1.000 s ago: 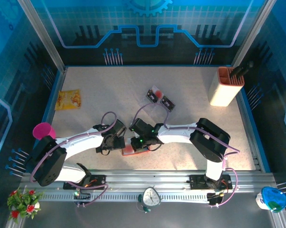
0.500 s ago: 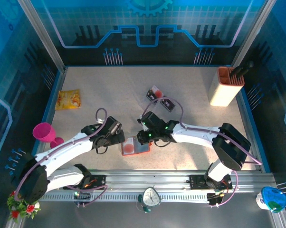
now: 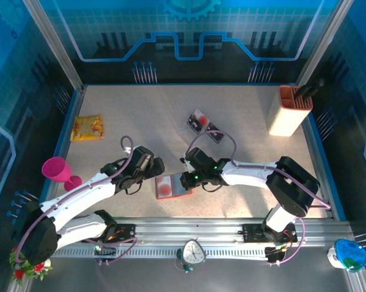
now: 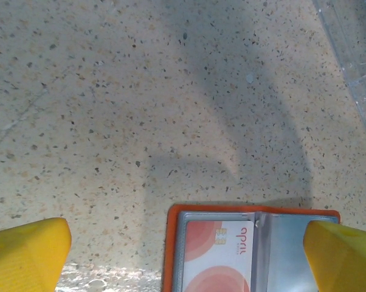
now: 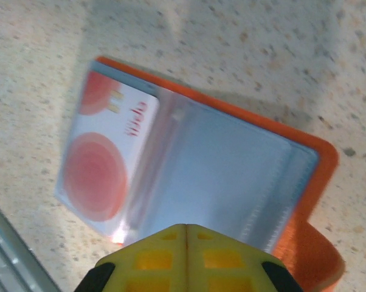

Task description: Put the credit cards into the card holder

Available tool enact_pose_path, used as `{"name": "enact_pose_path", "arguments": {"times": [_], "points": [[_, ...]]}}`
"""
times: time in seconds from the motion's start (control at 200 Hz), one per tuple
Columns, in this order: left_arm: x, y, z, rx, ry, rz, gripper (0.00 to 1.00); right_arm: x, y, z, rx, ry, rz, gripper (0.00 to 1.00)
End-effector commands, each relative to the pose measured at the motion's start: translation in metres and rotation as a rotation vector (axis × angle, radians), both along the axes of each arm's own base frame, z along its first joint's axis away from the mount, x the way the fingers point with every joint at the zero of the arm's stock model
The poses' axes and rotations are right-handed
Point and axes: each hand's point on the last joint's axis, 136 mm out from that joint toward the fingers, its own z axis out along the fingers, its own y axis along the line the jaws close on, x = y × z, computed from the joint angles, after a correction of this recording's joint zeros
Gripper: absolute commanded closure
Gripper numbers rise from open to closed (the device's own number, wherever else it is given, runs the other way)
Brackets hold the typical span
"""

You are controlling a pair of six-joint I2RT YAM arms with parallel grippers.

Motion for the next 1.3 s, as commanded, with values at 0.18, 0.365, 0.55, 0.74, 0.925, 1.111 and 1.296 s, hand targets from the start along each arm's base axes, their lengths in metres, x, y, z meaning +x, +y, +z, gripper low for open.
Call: {"name": "enact_pose_path", "arguments": {"times": [0.18,0.365,0.55,0.74,0.925,1.111,1.296], "points": [[0.000,-0.024,-0.016,-0.128,0.030,-0.033,0.01,-0.009,-0.026,-0.045,-0.038,0.084,-0.028,1.00],[-0.003,-0.032,-0.030,-0.162,0.066,-0.048,0.01,-0.014,-0.032,-0.053,-0.050,0.105,-0.032,1.00],[-0.004,-0.040,-0.045,-0.181,0.092,-0.064,0.01,-0.018,-0.036,-0.058,-0.058,0.120,-0.033,1.00],[0.002,-0.049,-0.050,-0.183,0.091,-0.091,0.01,-0.020,-0.038,-0.058,-0.060,0.124,-0.038,1.00],[0.006,-0.056,-0.054,-0.174,0.100,-0.113,0.01,-0.019,-0.038,-0.058,-0.063,0.122,-0.041,1.00],[0.008,-0.062,-0.062,-0.165,0.121,-0.127,0.01,-0.019,-0.038,-0.058,-0.063,0.125,-0.040,1.00],[0.009,-0.074,-0.059,-0.166,0.116,-0.154,0.01,-0.019,-0.038,-0.058,-0.064,0.125,-0.040,1.00]]}}
